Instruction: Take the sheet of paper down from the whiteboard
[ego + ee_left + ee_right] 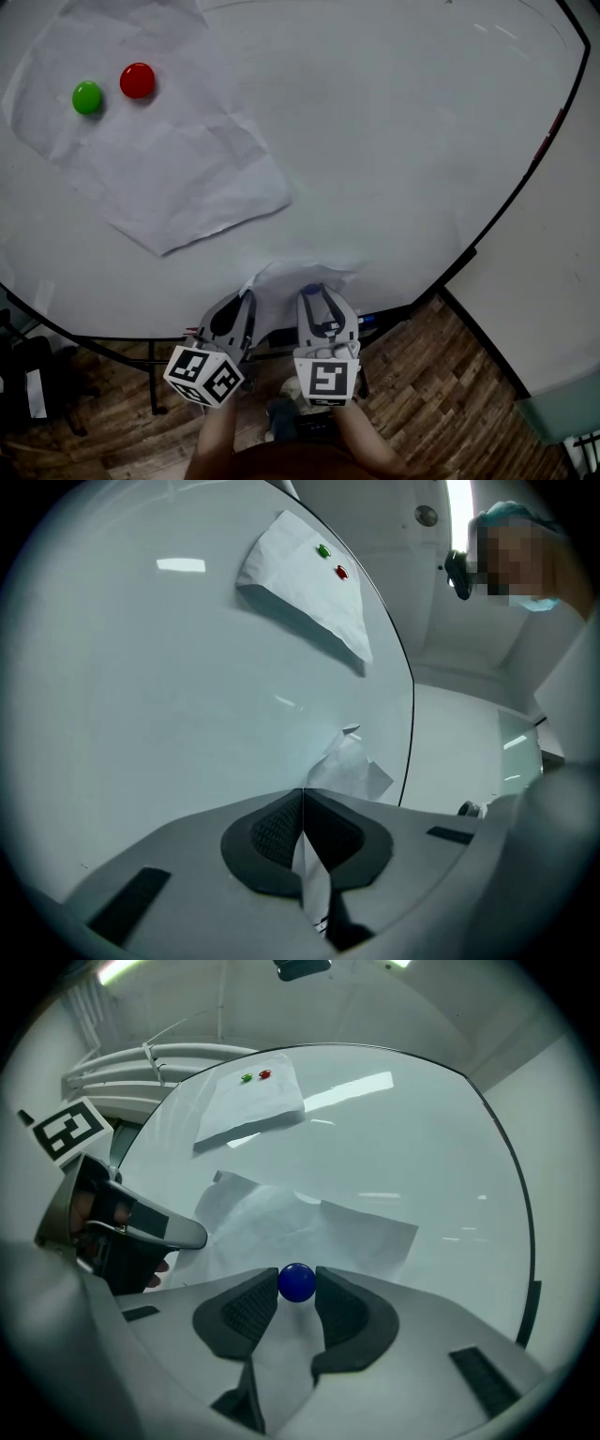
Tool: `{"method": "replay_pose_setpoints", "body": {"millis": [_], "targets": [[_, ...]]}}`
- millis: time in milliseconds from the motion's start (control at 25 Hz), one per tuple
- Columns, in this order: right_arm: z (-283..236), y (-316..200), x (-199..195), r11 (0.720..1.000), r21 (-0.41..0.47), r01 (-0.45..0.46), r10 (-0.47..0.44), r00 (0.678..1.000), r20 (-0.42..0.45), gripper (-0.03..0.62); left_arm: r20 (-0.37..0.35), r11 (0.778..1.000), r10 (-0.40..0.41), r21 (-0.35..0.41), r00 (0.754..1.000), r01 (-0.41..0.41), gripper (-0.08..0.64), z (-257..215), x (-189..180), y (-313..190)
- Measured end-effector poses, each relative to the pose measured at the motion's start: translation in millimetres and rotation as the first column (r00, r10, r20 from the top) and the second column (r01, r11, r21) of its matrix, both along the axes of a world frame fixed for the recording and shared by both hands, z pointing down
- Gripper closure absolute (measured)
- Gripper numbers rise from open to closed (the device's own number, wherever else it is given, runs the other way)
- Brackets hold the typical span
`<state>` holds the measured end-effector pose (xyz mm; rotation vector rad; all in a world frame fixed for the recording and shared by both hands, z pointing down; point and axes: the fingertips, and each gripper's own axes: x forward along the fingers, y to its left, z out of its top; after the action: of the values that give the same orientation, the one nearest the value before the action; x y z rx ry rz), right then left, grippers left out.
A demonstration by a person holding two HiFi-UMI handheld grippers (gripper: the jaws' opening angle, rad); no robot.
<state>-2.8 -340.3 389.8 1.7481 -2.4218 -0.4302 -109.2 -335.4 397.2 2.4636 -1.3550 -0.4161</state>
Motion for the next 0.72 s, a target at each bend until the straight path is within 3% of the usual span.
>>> {"method": "replay_pose_setpoints", "body": {"millis": [720], "targets": [[3, 8, 4, 1.0, -0.015, 0.008, -0.008, 1.0, 0.028, 0.456, -0.003, 0.998, -0.064, -0.023, 0.998, 0.064, 0.535, 1, -34, 17]]}}
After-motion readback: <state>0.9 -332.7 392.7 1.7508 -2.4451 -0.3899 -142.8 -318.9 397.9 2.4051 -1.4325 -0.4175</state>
